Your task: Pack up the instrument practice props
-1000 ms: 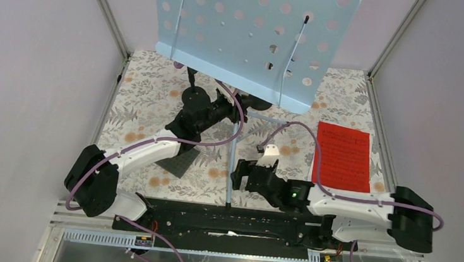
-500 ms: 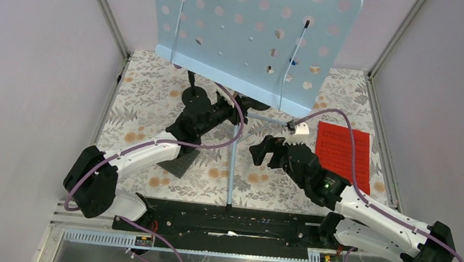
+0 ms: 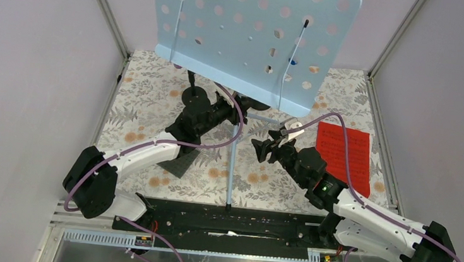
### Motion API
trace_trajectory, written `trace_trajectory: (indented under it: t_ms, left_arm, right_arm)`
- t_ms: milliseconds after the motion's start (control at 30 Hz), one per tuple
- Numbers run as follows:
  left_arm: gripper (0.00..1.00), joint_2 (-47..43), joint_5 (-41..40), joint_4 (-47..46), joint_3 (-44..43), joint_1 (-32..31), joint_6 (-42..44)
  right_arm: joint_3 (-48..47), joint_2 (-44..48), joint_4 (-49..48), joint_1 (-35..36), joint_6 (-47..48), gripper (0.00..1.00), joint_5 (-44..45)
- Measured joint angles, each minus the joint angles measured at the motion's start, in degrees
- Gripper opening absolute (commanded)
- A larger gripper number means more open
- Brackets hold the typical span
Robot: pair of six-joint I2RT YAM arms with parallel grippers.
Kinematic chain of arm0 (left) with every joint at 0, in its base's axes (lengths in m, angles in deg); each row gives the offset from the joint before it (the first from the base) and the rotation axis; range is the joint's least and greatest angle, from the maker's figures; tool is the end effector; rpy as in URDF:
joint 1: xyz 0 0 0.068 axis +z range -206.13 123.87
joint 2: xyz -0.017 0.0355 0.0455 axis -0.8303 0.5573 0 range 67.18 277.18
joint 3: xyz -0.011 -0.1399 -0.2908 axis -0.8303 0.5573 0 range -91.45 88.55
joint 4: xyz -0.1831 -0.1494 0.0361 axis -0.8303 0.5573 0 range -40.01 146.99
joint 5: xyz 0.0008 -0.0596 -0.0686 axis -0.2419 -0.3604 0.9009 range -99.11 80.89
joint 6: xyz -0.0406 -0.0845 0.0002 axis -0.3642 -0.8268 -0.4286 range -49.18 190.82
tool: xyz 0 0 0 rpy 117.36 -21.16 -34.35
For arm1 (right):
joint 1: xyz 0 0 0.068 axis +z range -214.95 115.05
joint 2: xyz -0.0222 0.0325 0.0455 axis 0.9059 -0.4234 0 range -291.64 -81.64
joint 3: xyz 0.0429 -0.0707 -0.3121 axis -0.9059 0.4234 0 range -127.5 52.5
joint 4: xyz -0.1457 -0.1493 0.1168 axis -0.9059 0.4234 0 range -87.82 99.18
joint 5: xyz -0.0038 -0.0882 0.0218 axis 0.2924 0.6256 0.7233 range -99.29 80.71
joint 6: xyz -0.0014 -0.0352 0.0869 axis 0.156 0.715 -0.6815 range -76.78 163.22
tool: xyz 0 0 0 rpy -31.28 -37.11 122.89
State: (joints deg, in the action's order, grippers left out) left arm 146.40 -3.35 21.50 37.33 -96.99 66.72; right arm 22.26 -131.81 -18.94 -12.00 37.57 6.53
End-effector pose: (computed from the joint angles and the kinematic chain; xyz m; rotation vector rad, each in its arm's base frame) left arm 0.2533 -0.2304 0.3741 0.5826 1.4952 -0.6926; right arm 0.1399 0.1470 0.3402 -0.4245 1.5232 0.5926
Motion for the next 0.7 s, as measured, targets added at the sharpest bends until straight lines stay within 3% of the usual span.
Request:
trace_trajectory:
  t_ms: [133, 700]
  left_arm:
    - [0.00, -0.2, 0.2, -2.1, 1.4, -0.2, 0.2]
    - [0.00, -1.2, -0.6, -11.4, 7.1, -1.0, -0.4]
  right_arm:
    - [1.6, -2.5, -6.4, -3.1, 4.5, 0.61, -3.7]
    - [2.1, -16.4, -25.9, -8.7, 7.9, 0.58, -14.1]
